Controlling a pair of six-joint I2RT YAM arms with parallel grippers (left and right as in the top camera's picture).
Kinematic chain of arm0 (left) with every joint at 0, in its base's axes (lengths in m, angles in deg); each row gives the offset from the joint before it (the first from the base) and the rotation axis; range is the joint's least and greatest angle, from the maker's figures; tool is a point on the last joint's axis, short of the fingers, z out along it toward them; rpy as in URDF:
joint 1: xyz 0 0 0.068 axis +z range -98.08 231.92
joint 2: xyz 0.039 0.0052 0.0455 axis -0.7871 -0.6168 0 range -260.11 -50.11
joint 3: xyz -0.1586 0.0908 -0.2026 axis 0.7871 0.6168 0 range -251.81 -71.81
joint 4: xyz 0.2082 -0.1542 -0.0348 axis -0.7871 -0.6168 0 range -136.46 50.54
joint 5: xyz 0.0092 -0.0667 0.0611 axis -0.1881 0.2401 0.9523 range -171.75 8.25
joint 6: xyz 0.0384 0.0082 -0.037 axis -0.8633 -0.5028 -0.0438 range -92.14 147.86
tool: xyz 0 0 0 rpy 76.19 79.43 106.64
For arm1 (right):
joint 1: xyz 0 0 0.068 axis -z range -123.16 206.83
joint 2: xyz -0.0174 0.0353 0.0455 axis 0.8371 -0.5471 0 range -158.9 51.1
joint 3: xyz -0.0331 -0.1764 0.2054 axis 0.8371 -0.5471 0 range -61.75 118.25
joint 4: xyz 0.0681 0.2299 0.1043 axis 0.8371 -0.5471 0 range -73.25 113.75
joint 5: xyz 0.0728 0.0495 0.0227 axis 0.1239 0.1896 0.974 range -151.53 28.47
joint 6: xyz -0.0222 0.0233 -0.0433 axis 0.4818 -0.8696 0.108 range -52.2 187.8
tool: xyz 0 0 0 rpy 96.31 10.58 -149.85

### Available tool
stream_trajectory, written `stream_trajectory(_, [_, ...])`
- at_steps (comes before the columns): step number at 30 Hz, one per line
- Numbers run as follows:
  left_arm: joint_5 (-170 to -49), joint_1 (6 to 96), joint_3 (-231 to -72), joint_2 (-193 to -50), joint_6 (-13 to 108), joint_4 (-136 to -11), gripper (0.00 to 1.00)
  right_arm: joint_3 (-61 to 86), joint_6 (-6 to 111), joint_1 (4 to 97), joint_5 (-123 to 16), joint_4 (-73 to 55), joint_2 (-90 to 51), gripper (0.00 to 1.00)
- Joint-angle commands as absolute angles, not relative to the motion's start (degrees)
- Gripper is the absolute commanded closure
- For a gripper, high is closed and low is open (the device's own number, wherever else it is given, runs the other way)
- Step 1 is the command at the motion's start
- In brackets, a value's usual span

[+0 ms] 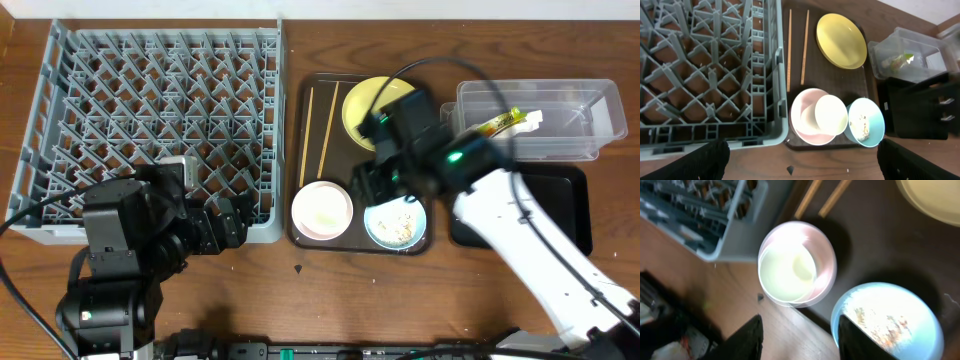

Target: Sort waste into correct bins and load items into the dishwasher

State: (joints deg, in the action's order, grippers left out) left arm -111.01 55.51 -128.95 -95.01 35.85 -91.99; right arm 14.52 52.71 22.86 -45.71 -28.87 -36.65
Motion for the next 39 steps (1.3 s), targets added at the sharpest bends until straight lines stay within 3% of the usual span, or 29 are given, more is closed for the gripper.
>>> stream_trajectory(1, [-111.2,55.7,-130.5,-94.9,38.7,-92.5,0.05,7.9,49.7,20.3,-50.3,-23.3,-36.8,0.55])
stream_trajectory(6, [-114.0,55.7,-130.4,-94.9,38.7,-92.8,0.05,-0.3,49.1,19.7,-50.8,-11.3,-38.0,0.6])
stream_trajectory(12, [-114.3,55.7,-130.4,-95.0,38.7,-92.8,0.05,-2.2,48.1,19.6,-50.3,-7.5,-42.5,0.67])
stream_trajectory(16, [-114.3,55.7,-130.4,-95.0,38.7,-92.8,0.05,-2.2,48.1,19.6,-50.1,-6.0,-45.3,0.77])
stream_trajectory(17, [-114.3,55.7,-130.4,-95.0,38.7,-92.8,0.05,-2.2,48.1,19.7,-50.1,-6.0,-45.5,0.87])
stream_trajectory(20, [-114.3,55.7,-130.4,-95.0,38.7,-92.8,0.05,-1.7,48.1,20.0,-50.1,-6.9,-44.3,0.98])
stream_trajectory(28, [-117.3,55.7,-130.4,-95.0,39.2,-90.2,0.05,3.3,49.6,25.7,-49.5,-14.7,-34.2,0.99])
stream_trajectory(31, [-122.5,55.7,-130.4,-95.0,42.2,-86.6,0.05,4.4,54.5,29.9,-39.2,-14.0,-30.1,0.99])
stream_trajectory(34, [-130.1,55.7,-130.4,-95.5,46.0,-81.7,0.05,4.4,62.2,33.8,-19.4,-10.3,-27.4,0.99])
stream_trajectory(39, [-143.5,55.7,-130.4,-97.3,50.8,-72.9,0.05,4.4,63.6,37.7,6.9,-2.0,-26.9,0.99])
